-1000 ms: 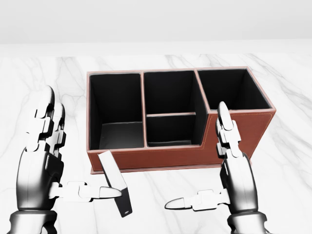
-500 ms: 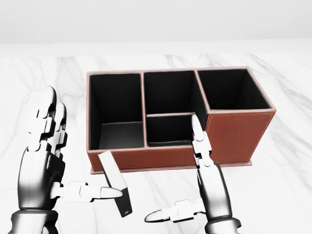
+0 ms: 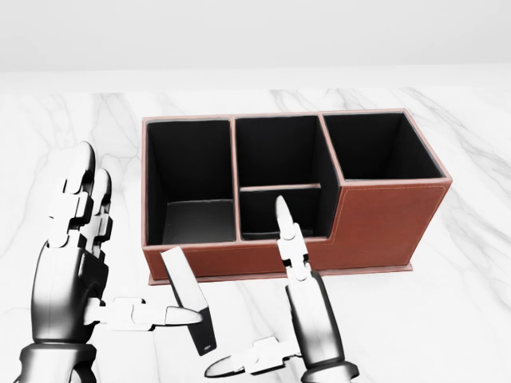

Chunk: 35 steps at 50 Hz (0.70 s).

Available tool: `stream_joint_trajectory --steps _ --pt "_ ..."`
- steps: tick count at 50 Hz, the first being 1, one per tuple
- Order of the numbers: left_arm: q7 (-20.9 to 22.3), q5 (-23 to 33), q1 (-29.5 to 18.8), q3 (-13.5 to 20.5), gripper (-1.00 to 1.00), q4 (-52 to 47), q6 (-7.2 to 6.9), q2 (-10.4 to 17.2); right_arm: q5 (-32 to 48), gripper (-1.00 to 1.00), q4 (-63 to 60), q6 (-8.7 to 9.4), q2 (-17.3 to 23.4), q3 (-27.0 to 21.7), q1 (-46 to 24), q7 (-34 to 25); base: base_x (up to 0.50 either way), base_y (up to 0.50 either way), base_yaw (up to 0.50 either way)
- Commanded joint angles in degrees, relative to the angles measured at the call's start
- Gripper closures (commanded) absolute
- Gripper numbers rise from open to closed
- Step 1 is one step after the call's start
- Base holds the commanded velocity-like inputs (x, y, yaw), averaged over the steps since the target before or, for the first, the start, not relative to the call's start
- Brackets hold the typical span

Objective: Pick up the book and place it in the right compartment of the caddy.

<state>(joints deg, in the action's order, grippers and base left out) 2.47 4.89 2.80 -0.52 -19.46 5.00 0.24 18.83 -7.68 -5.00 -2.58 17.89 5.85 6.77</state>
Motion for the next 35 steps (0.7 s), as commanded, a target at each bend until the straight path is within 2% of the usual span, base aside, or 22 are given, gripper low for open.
stream_joint_trajectory --steps 1,13,24,35 --pt "0.4 -0.5 0.1 0.0 -1.0 1.0 0.0 0.2 1.3 -1.0 3.0 0.0 -0.7 2.2 -0.9 1.9 0.0 0.0 0.0" --pt "0.5 -0.5 0.0 0.0 -1.0 0.9 0.0 0.2 3.4 -1.0 8.2 0.0 -2.3 3.2 -3.0 3.3 0.0 0.0 0.0" --pt "0.5 -0.6 -0.1 0.0 -1.0 0.2 0.0 0.2 4.1 -1.0 17.0 0.0 -4.1 1.9 -6.3 4.3 0.0 0.0 0.0" --pt "0.7 -0.6 -0.1 -0.1 -1.0 0.5 0.0 0.2 4.8 -1.0 20.8 0.0 -5.0 0.7 -8.0 4.4 0.0 0.0 0.0"
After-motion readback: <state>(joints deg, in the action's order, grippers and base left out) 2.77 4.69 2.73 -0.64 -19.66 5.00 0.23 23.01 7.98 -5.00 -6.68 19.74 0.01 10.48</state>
